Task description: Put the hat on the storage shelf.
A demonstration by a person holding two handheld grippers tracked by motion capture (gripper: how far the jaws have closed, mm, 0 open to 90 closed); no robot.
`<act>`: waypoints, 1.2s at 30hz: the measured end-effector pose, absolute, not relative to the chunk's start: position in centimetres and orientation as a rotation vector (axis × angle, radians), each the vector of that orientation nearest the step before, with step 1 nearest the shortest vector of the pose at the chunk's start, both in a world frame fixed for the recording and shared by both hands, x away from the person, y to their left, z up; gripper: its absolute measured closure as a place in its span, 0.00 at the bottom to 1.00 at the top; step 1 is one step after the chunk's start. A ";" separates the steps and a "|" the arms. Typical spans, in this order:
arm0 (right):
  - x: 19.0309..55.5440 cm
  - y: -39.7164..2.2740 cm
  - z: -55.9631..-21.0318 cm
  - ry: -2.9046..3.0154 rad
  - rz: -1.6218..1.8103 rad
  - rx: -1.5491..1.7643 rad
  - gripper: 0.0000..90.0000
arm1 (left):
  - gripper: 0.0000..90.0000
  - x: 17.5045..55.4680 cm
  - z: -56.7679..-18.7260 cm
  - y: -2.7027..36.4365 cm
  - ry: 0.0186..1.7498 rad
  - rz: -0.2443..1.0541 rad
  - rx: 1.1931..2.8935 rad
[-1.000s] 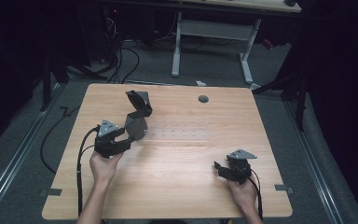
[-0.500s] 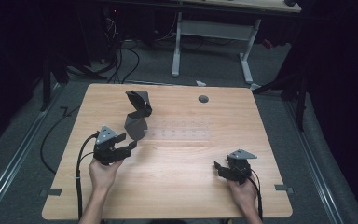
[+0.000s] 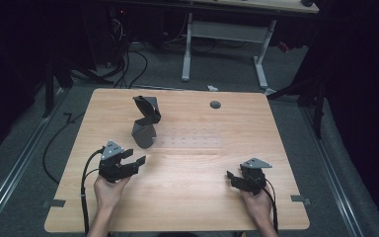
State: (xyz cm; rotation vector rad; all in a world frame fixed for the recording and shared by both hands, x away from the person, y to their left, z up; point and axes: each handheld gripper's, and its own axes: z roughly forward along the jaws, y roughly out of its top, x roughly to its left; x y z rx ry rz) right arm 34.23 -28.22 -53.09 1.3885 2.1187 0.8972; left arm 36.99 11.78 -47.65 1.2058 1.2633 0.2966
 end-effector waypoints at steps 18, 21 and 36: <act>34.2 -28.2 -53.1 2.119 0.898 1.388 0.41 | 0.45 35.7 -51.6 10.5 1.307 0.285 1.272; 34.2 -28.2 -53.1 2.119 0.897 1.388 0.41 | 0.44 35.7 -52.1 10.2 1.314 0.298 1.293; 34.2 -28.2 -53.1 2.119 0.897 1.388 0.41 | 0.41 36.0 -54.5 8.8 1.325 0.391 1.389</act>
